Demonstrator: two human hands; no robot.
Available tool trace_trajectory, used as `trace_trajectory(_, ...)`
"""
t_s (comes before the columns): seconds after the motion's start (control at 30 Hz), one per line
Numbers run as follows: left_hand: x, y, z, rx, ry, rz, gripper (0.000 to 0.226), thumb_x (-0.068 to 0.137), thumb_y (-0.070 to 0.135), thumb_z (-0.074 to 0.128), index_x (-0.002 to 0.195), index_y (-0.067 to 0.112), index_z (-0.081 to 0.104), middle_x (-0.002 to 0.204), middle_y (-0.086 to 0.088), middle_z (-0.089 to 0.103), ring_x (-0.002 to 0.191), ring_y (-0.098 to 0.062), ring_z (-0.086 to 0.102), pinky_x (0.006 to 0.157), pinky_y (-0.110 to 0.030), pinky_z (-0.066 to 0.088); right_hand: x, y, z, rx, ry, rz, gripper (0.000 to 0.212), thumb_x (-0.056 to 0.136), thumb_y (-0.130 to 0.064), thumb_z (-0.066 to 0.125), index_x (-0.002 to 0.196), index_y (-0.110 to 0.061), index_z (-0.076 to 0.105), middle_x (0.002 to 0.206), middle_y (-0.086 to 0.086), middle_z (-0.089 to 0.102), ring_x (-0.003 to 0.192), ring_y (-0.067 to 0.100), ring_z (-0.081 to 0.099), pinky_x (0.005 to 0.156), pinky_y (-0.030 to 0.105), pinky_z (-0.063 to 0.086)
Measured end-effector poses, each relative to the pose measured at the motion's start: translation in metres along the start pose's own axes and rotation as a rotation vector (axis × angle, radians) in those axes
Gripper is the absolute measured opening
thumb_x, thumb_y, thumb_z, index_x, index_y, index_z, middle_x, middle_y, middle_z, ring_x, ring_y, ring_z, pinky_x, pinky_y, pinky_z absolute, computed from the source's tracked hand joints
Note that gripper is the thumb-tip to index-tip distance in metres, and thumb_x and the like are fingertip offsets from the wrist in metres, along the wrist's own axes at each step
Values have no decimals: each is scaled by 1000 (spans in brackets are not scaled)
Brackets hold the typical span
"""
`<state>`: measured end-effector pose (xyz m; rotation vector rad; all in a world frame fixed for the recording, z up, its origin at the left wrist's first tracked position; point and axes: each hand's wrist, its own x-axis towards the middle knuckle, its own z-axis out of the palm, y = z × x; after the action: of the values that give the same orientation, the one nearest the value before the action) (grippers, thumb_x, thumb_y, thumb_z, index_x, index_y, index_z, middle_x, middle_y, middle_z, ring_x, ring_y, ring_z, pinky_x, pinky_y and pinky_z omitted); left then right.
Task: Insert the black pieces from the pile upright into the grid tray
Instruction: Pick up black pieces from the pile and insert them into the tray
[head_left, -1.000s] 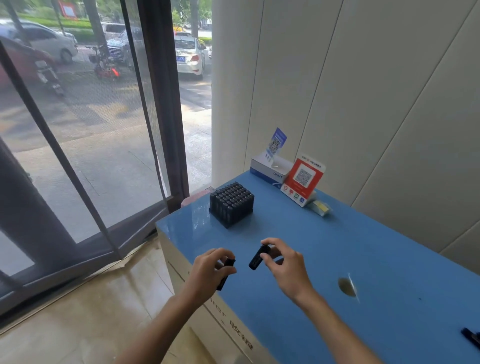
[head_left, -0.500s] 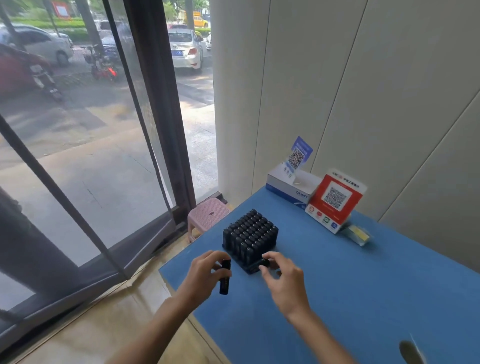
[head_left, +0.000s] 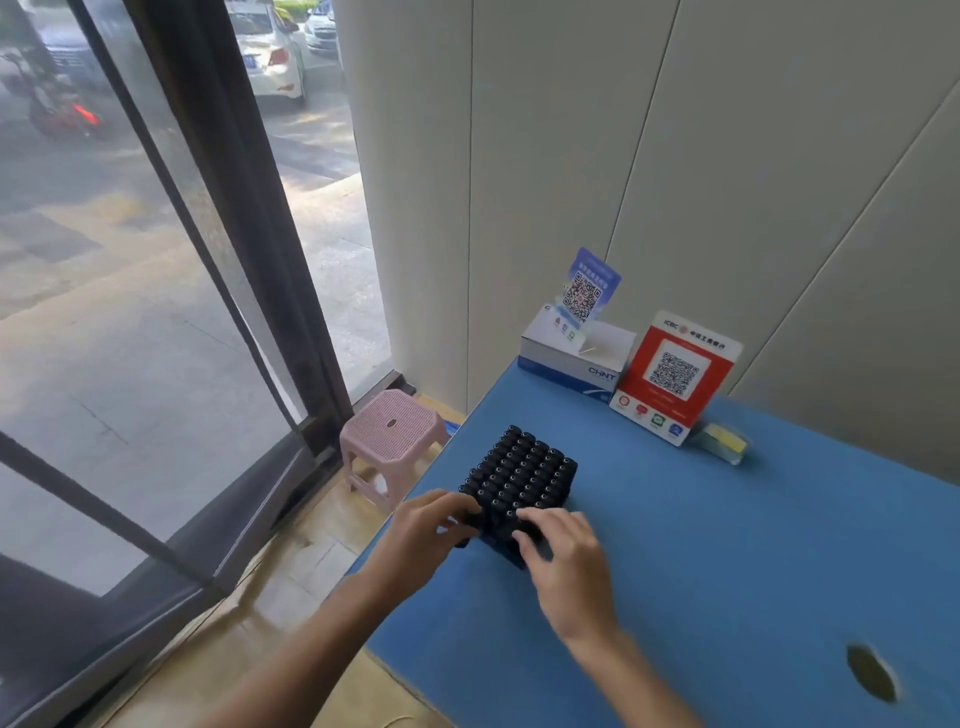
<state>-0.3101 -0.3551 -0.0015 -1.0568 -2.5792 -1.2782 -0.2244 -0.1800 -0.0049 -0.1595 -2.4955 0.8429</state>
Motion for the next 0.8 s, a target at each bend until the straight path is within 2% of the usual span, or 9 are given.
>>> trace_trajectory(0.1, 11, -14, -4, 82, -30, 153, 26, 75, 20, 74, 96, 26, 60, 86, 8, 66, 78, -8, 52, 66, -26, 49, 1, -10, 10, -125, 48, 9, 28, 71, -10, 80, 96, -17, 69, 88, -8, 67, 83, 8, 48, 75, 17, 40)
trace_trajectory(0.23, 24, -27, -7, 100, -24, 312, 26, 75, 21, 77, 94, 25, 60, 87, 10, 66, 78, -10, 49, 68, -17, 42, 1, -25, 21, -269, 97, -4, 33, 68, -10, 81, 97, -18, 67, 86, -9, 66, 80, 14, 51, 71, 24, 46)
trace_trajectory(0.3, 28, -33, -7, 94, -45, 370, 23, 76, 22, 76, 94, 23, 61, 88, 9, 66, 78, -12, 50, 67, -18, 42, -1, -32, 26, -324, 111, -1, 36, 66, -10, 82, 97, -19, 64, 85, -10, 65, 80, 16, 51, 66, 30, 50)
trace_trajectory(0.43, 34, -43, -7, 75, -87, 417, 19, 77, 26, 70, 94, 23, 61, 88, 10, 66, 78, -12, 48, 65, -23, 45, -6, -39, 32, -437, 166, 21, 32, 64, -9, 83, 88, -20, 65, 83, -8, 61, 83, 16, 49, 71, 27, 41)
trace_trajectory(0.57, 39, -44, -6, 74, -114, 482, 23, 74, 20, 76, 94, 20, 63, 90, 9, 67, 80, -12, 46, 69, -17, 37, -9, -42, 35, -455, 232, 52, 30, 65, -7, 82, 88, -19, 67, 85, -4, 58, 84, 17, 49, 69, 30, 45)
trace_trajectory(0.67, 43, -46, -6, 69, -130, 503, 23, 75, 19, 75, 94, 19, 63, 92, 9, 67, 81, -12, 46, 70, -16, 35, -6, -45, 37, -465, 227, 45, 28, 65, -8, 82, 88, -18, 69, 84, -6, 60, 85, 16, 49, 72, 28, 41)
trace_trajectory(0.8, 43, -51, -7, 64, -114, 511, 16, 80, 28, 64, 94, 20, 61, 93, 10, 66, 81, -12, 47, 68, -20, 40, 0, -48, 40, -455, 219, 49, 26, 65, -11, 83, 86, -18, 70, 82, -9, 62, 85, 14, 47, 73, 26, 37)
